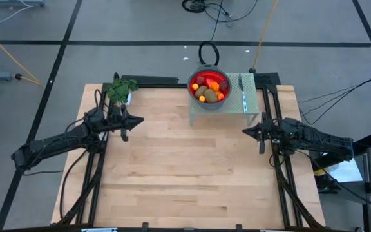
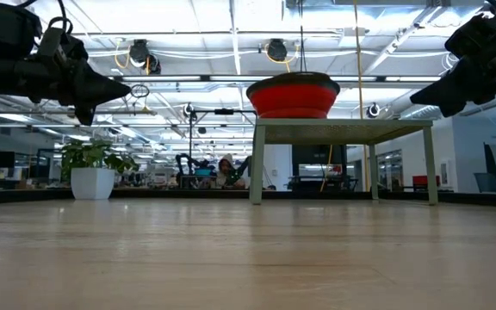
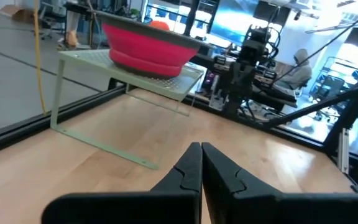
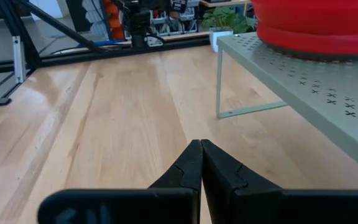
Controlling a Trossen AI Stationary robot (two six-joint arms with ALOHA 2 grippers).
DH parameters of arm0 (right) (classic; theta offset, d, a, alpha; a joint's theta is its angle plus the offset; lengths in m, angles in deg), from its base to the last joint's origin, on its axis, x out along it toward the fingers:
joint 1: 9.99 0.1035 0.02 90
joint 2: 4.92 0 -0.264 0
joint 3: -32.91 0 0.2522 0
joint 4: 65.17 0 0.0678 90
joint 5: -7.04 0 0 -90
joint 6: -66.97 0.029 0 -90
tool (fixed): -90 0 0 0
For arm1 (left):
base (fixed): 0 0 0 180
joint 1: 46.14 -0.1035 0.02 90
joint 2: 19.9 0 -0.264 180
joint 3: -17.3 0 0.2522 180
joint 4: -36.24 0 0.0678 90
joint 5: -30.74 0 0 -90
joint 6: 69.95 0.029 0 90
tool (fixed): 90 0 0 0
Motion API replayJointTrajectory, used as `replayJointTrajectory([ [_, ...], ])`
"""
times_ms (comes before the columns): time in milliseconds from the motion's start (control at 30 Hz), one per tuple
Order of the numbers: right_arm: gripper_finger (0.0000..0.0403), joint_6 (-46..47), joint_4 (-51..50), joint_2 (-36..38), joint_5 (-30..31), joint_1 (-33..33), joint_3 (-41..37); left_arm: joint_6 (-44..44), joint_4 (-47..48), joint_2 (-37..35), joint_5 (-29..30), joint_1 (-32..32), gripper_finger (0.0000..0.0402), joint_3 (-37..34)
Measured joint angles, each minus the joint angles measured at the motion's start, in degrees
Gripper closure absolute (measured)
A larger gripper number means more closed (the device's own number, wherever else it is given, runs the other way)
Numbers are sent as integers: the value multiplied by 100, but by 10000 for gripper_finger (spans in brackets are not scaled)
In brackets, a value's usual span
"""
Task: Pick & Place Fruit
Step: Return to Home Position
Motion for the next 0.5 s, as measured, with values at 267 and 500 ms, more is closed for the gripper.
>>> replayJointTrajectory([
  [267, 403, 0, 0, -2, 266, 0, 2, -85, 137, 2, 112, 4, 382, 0],
  [500, 403, -2, 0, -7, 467, 0, 2, -205, 122, 2, 127, 4, 380, 0],
])
